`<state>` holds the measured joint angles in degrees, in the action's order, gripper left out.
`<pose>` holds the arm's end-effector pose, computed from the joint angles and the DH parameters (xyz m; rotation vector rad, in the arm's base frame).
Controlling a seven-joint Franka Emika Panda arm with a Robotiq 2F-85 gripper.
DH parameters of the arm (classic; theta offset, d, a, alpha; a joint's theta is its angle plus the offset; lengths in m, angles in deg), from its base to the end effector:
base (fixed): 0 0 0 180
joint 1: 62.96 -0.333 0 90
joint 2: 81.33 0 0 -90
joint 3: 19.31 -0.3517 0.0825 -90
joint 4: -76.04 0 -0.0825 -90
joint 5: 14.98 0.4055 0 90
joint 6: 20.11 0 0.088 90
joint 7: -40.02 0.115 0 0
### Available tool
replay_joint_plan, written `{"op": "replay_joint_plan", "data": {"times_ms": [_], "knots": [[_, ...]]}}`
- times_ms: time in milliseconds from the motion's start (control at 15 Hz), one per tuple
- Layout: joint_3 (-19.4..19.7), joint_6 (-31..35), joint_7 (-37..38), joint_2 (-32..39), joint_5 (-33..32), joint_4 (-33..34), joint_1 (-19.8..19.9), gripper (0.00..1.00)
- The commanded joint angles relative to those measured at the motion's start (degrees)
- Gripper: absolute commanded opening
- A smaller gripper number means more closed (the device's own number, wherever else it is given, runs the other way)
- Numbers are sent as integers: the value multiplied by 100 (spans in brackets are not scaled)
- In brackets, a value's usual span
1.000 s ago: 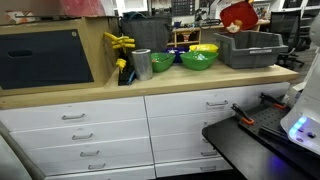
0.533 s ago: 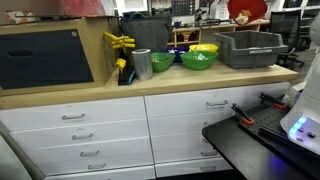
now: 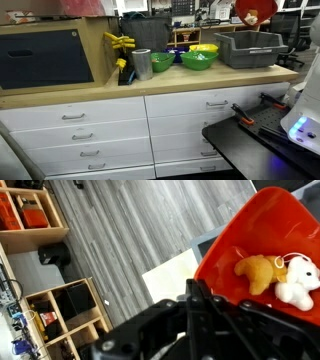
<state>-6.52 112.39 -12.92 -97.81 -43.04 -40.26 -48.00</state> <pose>0.4581 -0.2720 0.6545 2.3469 0.8025 0.2311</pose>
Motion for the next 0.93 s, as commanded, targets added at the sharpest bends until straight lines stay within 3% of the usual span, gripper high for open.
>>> {"op": "replay_joint_plan", "data": {"times_ms": [0,867], "knots": [[85,423,48,-505,-220,-707,-55,1],[95,693,486,-680,-234,-1128,-13,1]]}}
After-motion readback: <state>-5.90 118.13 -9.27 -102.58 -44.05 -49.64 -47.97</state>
